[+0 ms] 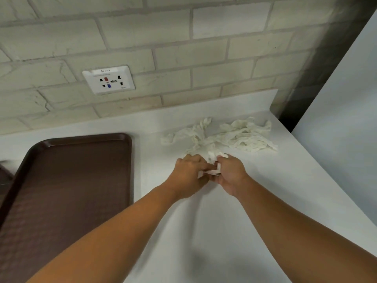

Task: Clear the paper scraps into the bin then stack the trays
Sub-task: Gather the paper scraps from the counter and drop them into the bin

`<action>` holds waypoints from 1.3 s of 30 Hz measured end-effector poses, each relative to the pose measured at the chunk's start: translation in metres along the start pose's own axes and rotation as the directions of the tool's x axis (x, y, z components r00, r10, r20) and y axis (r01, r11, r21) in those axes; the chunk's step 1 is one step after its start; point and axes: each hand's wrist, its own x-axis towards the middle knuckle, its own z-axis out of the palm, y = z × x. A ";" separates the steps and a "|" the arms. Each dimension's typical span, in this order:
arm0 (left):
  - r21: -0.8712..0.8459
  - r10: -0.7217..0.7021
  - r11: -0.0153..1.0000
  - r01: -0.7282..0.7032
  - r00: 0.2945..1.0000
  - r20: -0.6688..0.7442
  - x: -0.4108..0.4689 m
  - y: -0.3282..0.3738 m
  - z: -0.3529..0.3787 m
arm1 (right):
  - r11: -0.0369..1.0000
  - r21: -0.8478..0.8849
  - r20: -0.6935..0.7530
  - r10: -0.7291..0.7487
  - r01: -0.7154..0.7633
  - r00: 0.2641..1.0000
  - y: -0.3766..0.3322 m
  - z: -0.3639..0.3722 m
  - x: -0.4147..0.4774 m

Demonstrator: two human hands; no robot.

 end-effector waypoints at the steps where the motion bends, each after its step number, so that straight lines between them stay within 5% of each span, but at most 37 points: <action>1: -0.059 0.011 0.998 -0.013 1.000 -0.026 0.001 0.000 0.001 | 0.999 -0.032 -0.060 -0.022 0.020 0.998 -0.001 -0.007 0.003; 5: -0.141 -0.106 0.987 0.081 0.978 -0.180 0.032 -0.004 0.001 | 0.992 -0.126 -0.259 -0.051 0.019 0.965 -0.011 -0.038 0.004; 8: 0.042 -0.241 0.970 0.241 0.971 0.000 0.064 -0.004 0.005 | 0.996 -0.091 -0.282 -0.020 -0.007 0.959 -0.019 -0.059 -0.004; 11: 0.241 -0.227 0.953 0.182 0.958 0.174 0.081 0.003 0.019 | 0.979 -0.204 -0.315 -0.064 -0.002 0.947 -0.025 -0.076 -0.015; 14: 0.329 -0.167 0.939 0.096 0.967 0.191 0.077 0.007 0.033 | 0.956 -0.290 -0.313 -0.141 0.047 0.939 -0.027 -0.089 -0.028; 17: 0.215 -0.090 0.975 0.062 0.988 0.123 0.056 0.014 0.041 | 0.969 -0.217 -0.263 -0.173 0.117 0.949 -0.022 -0.100 -0.046; 22: 0.011 -0.064 0.998 0.063 0.995 0.080 0.022 0.043 0.044 | 0.927 -0.328 -0.227 -0.264 0.182 0.938 -0.014 -0.122 -0.089; 26: -0.220 -0.229 0.945 0.244 0.969 0.092 0.008 0.103 0.037 | 0.863 -0.465 -0.240 -0.336 0.196 0.911 -0.010 -0.150 -0.127; 33: -0.271 -0.282 0.909 0.316 0.946 0.158 -0.039 0.231 0.054 | 0.876 -0.468 -0.364 -0.312 0.117 0.878 0.002 -0.225 -0.213; 39: -0.264 -0.240 0.918 0.297 0.944 0.228 -0.090 0.309 0.100 | 0.786 -0.610 -0.359 -0.388 0.101 0.849 0.041 -0.288 -0.275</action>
